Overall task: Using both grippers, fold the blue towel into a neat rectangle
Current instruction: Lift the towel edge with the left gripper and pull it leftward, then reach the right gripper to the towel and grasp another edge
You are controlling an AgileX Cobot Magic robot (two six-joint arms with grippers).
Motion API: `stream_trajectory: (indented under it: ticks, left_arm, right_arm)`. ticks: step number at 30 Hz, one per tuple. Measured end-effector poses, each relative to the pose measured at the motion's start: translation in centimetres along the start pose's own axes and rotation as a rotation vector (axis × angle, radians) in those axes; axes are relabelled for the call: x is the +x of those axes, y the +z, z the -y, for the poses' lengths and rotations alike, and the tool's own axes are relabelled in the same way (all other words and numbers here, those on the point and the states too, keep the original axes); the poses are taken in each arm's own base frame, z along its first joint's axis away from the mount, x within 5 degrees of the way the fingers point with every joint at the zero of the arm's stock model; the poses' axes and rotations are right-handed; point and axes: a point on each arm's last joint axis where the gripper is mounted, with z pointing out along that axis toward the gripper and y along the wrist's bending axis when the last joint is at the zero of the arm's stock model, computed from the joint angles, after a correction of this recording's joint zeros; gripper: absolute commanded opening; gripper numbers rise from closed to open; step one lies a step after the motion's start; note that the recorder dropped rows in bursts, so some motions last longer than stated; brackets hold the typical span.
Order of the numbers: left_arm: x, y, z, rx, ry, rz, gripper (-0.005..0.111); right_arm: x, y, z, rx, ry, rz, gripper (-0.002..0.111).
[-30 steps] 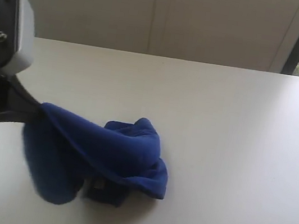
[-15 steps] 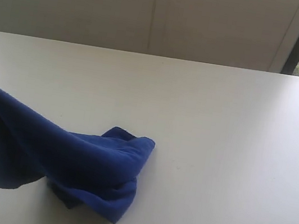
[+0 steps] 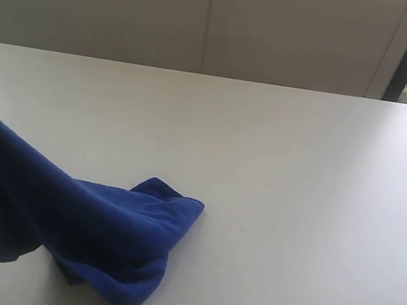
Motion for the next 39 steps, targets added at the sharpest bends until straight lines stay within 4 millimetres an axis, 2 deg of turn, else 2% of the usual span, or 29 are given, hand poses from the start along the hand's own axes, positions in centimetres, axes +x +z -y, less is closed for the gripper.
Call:
stream_trajectory:
  ticks: [3,5,7,10,13,15,18,22,25,28,32,34,36,39]
  left_arm:
    - [0.0,0.0,0.0,0.000,0.000,0.000,0.000]
    - [0.0,0.0,0.0,0.000,0.000,0.000,0.000]
    - [0.0,0.0,0.0,0.000,0.000,0.000,0.000]
    - [0.0,0.0,0.0,0.000,0.000,0.000,0.000]
    - [0.0,0.0,0.0,0.001,-0.001,0.001,0.000]
    - [0.0,0.0,0.0,0.001,-0.001,0.001,0.000]
    - [0.0,0.0,0.0,-0.001,-0.001,0.003,0.000]
    - [0.1,0.6,0.2,-0.016,-0.001,0.024,0.000]
    - [0.4,1.3,0.6,-0.018,0.001,0.029,0.000]
    - [0.6,1.7,0.9,-0.018,0.003,0.031,0.000]
    - [0.5,1.8,0.8,-0.031,0.003,0.045,0.000]
    - [0.5,1.7,0.8,-0.037,0.003,0.052,0.000]
    - [0.5,1.7,0.7,-0.043,0.002,0.058,0.000]
    - [0.4,1.6,0.7,-0.053,0.002,0.069,0.000]
  right_arm:
    - [-2.1,-0.2,0.1,0.002,0.041,0.229,0.000]
    - [-3.0,-0.5,0.1,-0.022,0.183,0.340,0.000]
    - [-3.0,-0.5,0.1,-0.053,0.371,0.337,0.000]
    - [-1.5,0.1,0.0,-0.035,0.525,0.115,0.000]
    - [0.5,1.2,-0.2,0.022,0.570,-0.153,0.000]
    - [0.9,2.0,-0.4,0.025,0.572,-0.290,0.000]
    - [0.7,4.1,-1.5,-0.041,0.486,-0.491,0.000]
    - [0.5,7.4,-5.1,-0.259,0.255,-0.766,0.000]
    - [0.9,9.2,-9.5,-0.499,0.040,-0.917,0.000]
    - [2.4,9.4,-13.9,-0.718,-0.146,-0.968,0.000]
    - [4.9,8.2,-18.4,-0.895,-0.249,-0.943,0.001]
    - [5.9,7.4,-19.8,-0.951,-0.282,-0.935,0.007]
    - [6.8,6.6,-21.0,-1.006,-0.321,-0.922,0.019]
    - [7.4,5.6,-22.4,-1.083,-0.360,-0.852,0.043]
